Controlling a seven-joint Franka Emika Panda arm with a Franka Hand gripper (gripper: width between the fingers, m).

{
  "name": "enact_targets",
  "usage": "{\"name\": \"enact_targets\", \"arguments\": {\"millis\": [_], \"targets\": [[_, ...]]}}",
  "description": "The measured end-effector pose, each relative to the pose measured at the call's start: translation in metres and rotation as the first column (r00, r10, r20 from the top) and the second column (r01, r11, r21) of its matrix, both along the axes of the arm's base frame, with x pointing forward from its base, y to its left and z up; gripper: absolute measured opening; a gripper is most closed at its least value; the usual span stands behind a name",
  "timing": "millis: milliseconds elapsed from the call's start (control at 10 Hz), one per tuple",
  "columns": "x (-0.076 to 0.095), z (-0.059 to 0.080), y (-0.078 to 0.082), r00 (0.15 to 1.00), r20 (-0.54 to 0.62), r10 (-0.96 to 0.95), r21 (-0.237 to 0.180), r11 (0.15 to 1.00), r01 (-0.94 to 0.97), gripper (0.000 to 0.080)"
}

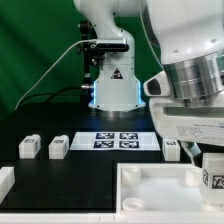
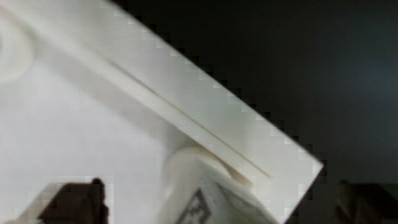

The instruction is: Assemble one leg

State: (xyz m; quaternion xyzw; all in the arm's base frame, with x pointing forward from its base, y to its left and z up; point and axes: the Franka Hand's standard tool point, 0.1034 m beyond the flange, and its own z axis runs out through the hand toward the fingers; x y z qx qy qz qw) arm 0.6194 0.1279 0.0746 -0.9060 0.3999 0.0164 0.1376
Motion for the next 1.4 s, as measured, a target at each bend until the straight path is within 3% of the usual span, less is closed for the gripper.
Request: {"name": "enact_targets", "arguments": {"millis": [300, 400, 600, 800, 900, 1200, 1400], "targets": [[0.000, -0.001, -0.002, 0.945, 0.079, 0.316, -0.044, 0.949, -0.313, 0.0649], [0.005, 0.003, -0.005, 0.877, 0.090, 0.471, -0.102, 0.881, -0.463, 0.0649], [0.021, 0.012, -0.006, 0.776, 0.139, 0.615, -0.203, 0.785, -0.585, 0.0649], [0.019, 0.011, -0.005, 0.802, 0.136, 0.581, -0.188, 0.810, -0.555, 0.0384], [0.020, 0.011, -0.006, 0.803, 0.140, 0.579, -0.190, 0.812, -0.552, 0.0318], [0.022, 0.011, -0.011, 0.945, 0.111, 0.307, -0.130, 0.948, -0.292, 0.0318], [0.021, 0.009, -0.019, 0.991, 0.101, -0.087, -0.057, 0.994, 0.093, 0.0318]]}}
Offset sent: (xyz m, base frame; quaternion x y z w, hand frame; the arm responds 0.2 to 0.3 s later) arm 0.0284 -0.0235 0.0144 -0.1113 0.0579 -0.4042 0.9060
